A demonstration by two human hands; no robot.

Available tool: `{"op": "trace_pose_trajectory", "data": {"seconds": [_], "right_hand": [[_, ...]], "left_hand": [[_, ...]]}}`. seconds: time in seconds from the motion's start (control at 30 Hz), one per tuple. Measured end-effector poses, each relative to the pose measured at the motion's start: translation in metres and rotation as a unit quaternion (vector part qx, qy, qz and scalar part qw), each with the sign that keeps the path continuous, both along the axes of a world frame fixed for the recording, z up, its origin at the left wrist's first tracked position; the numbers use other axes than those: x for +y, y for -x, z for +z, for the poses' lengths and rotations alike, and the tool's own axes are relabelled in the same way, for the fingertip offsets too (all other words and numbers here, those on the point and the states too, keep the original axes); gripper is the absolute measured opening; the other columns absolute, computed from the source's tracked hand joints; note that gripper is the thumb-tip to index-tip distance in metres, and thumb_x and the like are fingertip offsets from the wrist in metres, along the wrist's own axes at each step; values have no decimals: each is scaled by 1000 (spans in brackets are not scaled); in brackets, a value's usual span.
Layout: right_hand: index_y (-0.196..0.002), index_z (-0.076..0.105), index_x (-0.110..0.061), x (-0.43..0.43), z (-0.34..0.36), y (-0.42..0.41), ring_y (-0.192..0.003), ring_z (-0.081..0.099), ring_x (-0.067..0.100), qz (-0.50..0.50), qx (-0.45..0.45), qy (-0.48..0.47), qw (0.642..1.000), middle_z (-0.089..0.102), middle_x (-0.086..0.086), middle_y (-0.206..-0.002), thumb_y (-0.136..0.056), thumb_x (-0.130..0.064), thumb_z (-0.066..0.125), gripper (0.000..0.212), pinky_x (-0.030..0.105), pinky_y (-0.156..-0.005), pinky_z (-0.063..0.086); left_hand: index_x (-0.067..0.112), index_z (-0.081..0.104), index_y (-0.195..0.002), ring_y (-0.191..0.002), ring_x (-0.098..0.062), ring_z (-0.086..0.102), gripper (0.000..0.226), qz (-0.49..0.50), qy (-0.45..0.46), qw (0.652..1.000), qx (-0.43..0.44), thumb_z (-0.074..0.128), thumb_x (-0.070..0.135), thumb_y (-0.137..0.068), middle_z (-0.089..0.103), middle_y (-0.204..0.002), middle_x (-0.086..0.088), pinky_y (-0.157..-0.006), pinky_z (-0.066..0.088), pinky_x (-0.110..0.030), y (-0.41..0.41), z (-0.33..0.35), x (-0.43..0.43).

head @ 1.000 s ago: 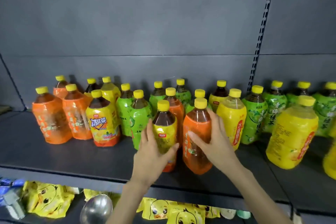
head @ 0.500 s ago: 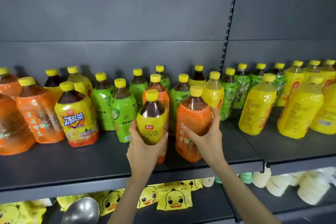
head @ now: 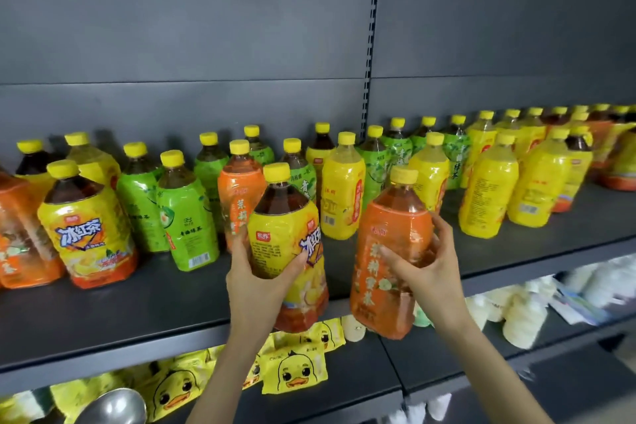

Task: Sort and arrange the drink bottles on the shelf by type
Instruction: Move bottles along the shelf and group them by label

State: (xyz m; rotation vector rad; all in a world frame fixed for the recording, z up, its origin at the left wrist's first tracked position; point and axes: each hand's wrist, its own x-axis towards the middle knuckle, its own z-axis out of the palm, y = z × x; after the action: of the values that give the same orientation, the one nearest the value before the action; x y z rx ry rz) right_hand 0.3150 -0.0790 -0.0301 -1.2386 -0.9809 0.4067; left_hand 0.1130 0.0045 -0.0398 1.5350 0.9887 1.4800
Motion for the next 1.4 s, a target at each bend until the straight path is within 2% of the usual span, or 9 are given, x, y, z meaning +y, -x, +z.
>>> {"op": "trace_pose_trajectory", "data": {"seconds": [0.13,0.33,0.43,0.6,0.7,0.9,1.1,1.23,1.4], "right_hand": [[-118,37,-50,-27,12,-46,-105,62,12,-21,4,-14,1000,57,-2,-122,-56,-36,82,78,37,-83,56],[-123,37,-45,-84,21,-136,-100,63,6,-62,-5,-19,998,57,-7,-119,-60,-40,86,81,25,-74,55],[-130,36,-34,-118,21,-188,-96,63,1,-71,-19,-9,997,57,-9,-117,-60,-29,81,84,21,-70,54],[-126,36,-36,-164,17,-255,-92,60,-8,-82,-36,21,996,55,-13,-114,-57,-32,84,84,14,-64,52],[-126,37,-37,-182,13,-290,-93,62,-4,-92,-27,35,995,56,-10,-115,-58,-29,84,83,19,-69,52],[-128,39,-34,-194,11,-358,-96,62,6,-144,-12,35,989,57,-7,-116,-57,-27,82,83,20,-68,50],[-117,39,-50,-181,13,-433,-98,63,7,-167,-19,27,985,58,-8,-117,-53,-42,90,82,23,-71,52],[-113,40,-51,-168,17,-481,-92,64,1,-178,-29,27,983,59,-6,-115,-57,-35,90,77,15,-62,53],[-115,41,-51,-153,22,-534,-92,64,0,-186,-46,34,981,60,-8,-114,-46,-50,83,80,14,-63,53]], "left_hand": [[33,43,-128,-99,4,61,86,-28,-11,999,-27,84,52,-54,60,-113,19,-79,52,-25,-39,17,-14],[33,41,-126,-92,12,59,79,-49,-18,996,-66,78,34,-57,57,-110,20,-75,51,-23,-117,29,-52],[29,41,-128,-97,1,62,82,-62,-6,995,-83,77,34,-56,59,-114,15,-77,53,-28,-167,24,-78],[34,41,-126,-104,-6,59,82,-84,4,993,-80,83,38,-56,58,-116,15,-85,53,-37,-240,11,-108],[36,42,-128,-106,-7,59,92,-103,16,993,-63,84,53,-48,58,-118,15,-88,53,-42,-280,3,-115],[38,44,-126,-103,-6,61,85,-159,21,986,-48,84,44,-51,60,-116,15,-85,55,-41,-363,2,-109],[50,40,-118,-100,9,58,83,-205,4,977,-57,80,53,-45,57,-114,23,-75,52,-19,-450,9,-89],[51,39,-122,-109,-3,58,88,-225,4,973,-43,78,58,-44,56,-122,15,-89,53,-39,-505,4,-74],[60,38,-117,-108,3,57,83,-248,-21,968,-28,79,58,-45,55,-120,22,-89,54,-37,-562,5,-65]]}}
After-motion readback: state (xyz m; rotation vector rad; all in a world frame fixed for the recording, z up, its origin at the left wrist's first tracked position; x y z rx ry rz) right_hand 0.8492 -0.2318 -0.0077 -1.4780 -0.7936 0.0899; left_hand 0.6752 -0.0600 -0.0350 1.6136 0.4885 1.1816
